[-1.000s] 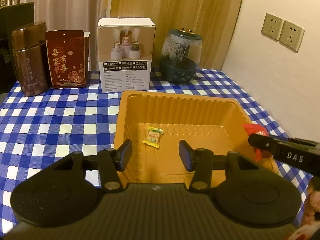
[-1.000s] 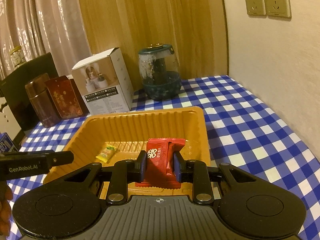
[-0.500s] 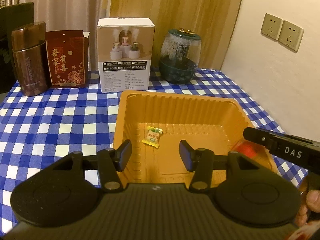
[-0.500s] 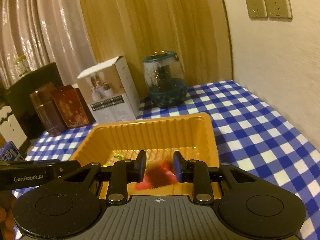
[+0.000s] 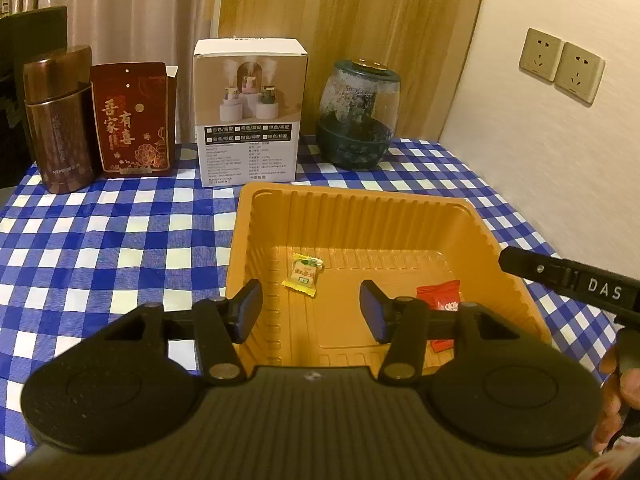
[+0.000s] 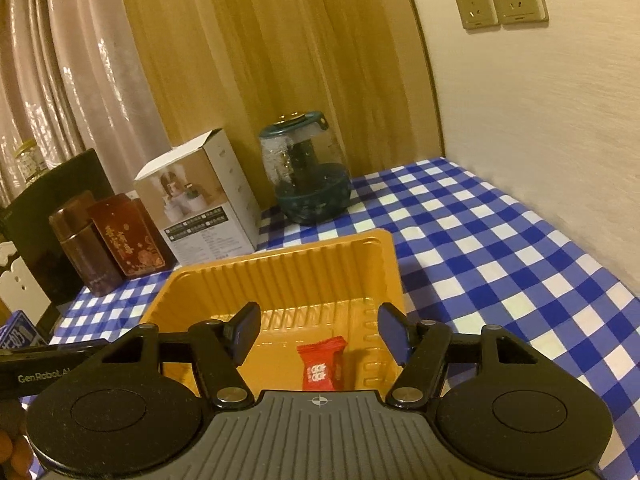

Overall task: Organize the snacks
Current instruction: 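Lower the red snack pack into the orange tray and open the right tool, then move both open tools back toward the snack pile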

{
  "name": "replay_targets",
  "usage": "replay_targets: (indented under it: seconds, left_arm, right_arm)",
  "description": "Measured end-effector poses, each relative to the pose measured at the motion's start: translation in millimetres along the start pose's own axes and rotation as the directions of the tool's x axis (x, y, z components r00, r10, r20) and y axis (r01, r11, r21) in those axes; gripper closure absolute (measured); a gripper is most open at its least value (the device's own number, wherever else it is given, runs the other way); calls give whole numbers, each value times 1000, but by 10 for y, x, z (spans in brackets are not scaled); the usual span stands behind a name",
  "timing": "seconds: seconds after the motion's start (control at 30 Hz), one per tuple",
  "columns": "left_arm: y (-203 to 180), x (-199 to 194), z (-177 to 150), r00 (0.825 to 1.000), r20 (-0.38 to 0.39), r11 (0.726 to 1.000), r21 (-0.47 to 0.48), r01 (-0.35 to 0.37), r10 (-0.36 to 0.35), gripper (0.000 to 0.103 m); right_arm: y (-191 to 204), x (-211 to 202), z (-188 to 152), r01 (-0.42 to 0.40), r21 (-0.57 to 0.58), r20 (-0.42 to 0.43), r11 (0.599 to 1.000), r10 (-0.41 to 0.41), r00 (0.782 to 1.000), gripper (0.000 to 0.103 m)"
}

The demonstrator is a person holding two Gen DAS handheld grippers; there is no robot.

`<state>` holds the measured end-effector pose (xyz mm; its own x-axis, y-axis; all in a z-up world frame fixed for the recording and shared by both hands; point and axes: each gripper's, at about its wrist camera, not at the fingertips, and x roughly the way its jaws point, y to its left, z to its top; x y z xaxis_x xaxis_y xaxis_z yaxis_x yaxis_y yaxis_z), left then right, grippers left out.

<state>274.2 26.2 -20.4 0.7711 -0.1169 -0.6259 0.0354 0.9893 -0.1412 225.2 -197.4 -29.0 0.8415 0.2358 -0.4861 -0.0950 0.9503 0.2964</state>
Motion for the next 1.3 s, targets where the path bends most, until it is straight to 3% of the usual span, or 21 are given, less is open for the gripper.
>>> replay_targets:
  seconds: [0.4,0.73,1.3]
  left_arm:
    - [-102,-162,-97,1000,0,999,40,16,-16,50]
    - [-221,-389,-400,999,-31,994,100,32,-29,50]
    - [-255,-851,-868,995,-74,988,132,74,-64,50]
  right_arm:
    - [-85,-203,17,32,-14,22,999,-32,999,38]
    - [-46,-556,-37,38,-32,37,999,-37,999,38]
    - [-27,-1172,-535,8,-75,-49,997,-12,999,38]
